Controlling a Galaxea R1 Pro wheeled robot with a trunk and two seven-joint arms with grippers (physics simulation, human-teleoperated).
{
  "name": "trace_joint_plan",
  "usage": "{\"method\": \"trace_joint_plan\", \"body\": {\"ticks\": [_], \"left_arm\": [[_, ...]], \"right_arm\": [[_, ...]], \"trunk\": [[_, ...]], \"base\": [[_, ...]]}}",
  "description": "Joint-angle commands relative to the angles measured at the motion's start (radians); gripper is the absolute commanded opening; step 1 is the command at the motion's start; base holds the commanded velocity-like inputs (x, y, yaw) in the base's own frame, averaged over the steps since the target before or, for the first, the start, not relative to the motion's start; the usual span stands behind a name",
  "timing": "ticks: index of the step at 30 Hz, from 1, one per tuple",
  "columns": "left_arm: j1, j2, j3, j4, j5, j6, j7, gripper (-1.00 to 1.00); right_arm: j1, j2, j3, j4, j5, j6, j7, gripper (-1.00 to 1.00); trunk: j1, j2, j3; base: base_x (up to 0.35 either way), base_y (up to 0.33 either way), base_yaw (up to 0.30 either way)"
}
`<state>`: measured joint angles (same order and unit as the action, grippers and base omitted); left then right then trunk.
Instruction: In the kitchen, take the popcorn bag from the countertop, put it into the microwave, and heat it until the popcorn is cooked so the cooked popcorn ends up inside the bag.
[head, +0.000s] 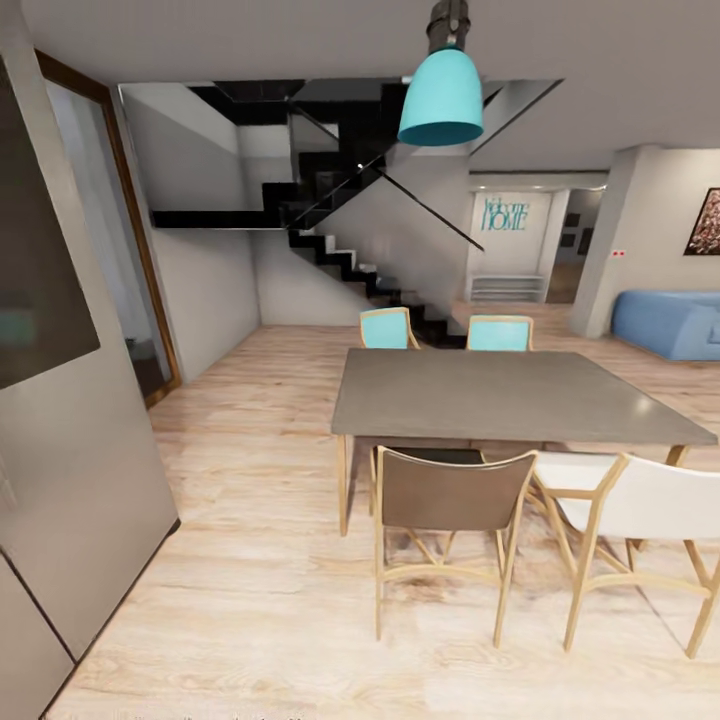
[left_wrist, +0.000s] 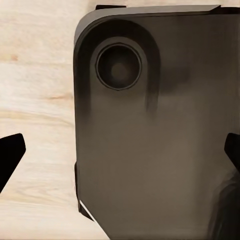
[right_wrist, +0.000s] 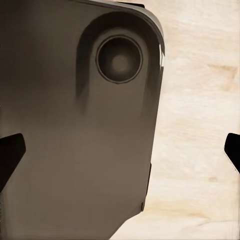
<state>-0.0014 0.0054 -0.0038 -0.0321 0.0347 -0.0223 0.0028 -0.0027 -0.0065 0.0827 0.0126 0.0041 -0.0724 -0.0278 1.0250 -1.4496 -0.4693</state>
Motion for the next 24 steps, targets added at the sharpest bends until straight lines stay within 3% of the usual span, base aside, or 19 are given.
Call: {"method": "trace_joint_plan", "body": {"ticks": [1,9,14,18,24], "left_arm": [[0.000,0.000,-0.001,0.000,0.004,-0.002,0.000,1.00],[0.000,-0.002,-0.001,-0.001,0.004,-0.002,-0.001,1.00],[0.000,-0.057,0.006,-0.003,0.008,-0.003,-0.004,1.00],[0.000,-0.058,0.022,0.000,0.038,-0.003,-0.001,1.00],[0.000,-0.056,0.028,0.000,0.048,-0.004,0.004,1.00]], "right_arm": [[0.000,0.000,0.008,0.001,0.001,-0.004,-0.003,1.00],[0.000,0.001,0.008,0.001,0.001,-0.004,-0.024,1.00],[0.000,-0.001,0.009,0.001,0.000,-0.004,-0.027,1.00],[0.000,0.002,0.004,0.002,-0.007,-0.005,-0.027,1.00],[0.000,0.001,0.000,0.003,-0.013,-0.009,-0.027,1.00]], "trunk": [[0.000,0.000,-0.001],[0.000,0.000,-0.001],[0.000,0.000,-0.001],[0.000,0.000,-0.001],[0.000,0.000,-0.001]], "base": [[0.000,0.000,0.300],[0.000,0.000,0.300],[0.000,0.000,0.300],[0.000,0.000,0.300],[0.000,0.000,0.300]]}}
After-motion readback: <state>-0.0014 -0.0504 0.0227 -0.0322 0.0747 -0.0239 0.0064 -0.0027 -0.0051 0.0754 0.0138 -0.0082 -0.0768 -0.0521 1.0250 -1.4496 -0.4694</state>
